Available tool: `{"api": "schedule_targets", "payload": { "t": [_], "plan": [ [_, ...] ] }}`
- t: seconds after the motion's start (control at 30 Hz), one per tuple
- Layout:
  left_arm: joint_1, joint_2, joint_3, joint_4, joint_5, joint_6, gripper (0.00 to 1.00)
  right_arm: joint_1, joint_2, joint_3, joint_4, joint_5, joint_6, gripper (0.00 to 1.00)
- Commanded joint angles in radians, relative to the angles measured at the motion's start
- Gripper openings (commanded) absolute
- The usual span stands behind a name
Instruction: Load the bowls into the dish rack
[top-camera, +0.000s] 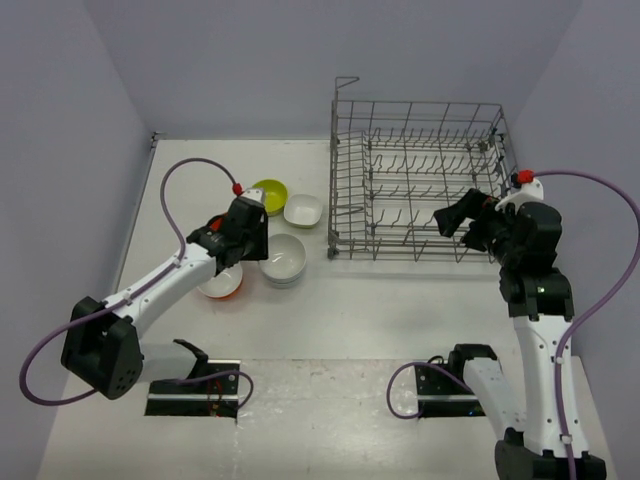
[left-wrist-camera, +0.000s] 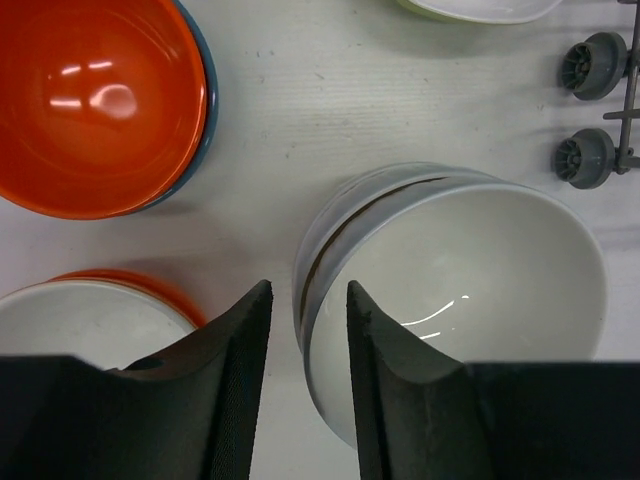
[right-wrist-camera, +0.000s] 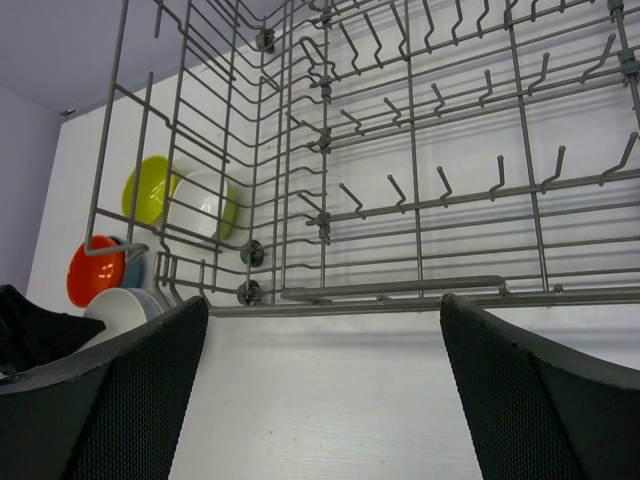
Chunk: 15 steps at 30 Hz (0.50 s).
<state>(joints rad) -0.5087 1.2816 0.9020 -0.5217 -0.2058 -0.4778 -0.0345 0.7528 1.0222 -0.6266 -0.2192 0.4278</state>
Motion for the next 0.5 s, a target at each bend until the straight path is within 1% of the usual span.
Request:
{"api": "schedule_targets", "payload": {
  "t": [0.0, 0.17, 0.23, 0.27, 0.4, 0.47],
  "plan": [
    [-0.019, 0.009, 0.0, 0.031, -0.003, 0.01, 0.37, -0.001, 0.006, 0.001, -0.005, 0.017, -0.008, 0.99],
    [-0.037, 0.018, 0.002, 0.023, -0.027, -0.002, 0.36, -0.001, 0.011, 0.004, -0.016, 0.023, -0.008, 0.99],
    [-0.045, 0.019, 0.005, 0.016, -0.053, -0.008, 0.3, -0.001, 0.011, 0.006, -0.019, 0.023, -0.007, 0.99],
    [-0.05, 0.019, 0.006, 0.009, -0.061, -0.013, 0.23, -0.001, 0.01, 0.006, -0.018, 0.021, -0.008, 0.99],
    [-0.063, 0.021, 0.017, 0.002, -0.086, -0.016, 0.12, -0.001, 0.006, 0.004, -0.019, 0.02, -0.008, 0.99],
    [-0.068, 0.021, 0.024, -0.001, -0.093, -0.018, 0.0, -0.001, 0.006, 0.007, -0.021, 0.02, -0.008, 0.99]
  ]
}}
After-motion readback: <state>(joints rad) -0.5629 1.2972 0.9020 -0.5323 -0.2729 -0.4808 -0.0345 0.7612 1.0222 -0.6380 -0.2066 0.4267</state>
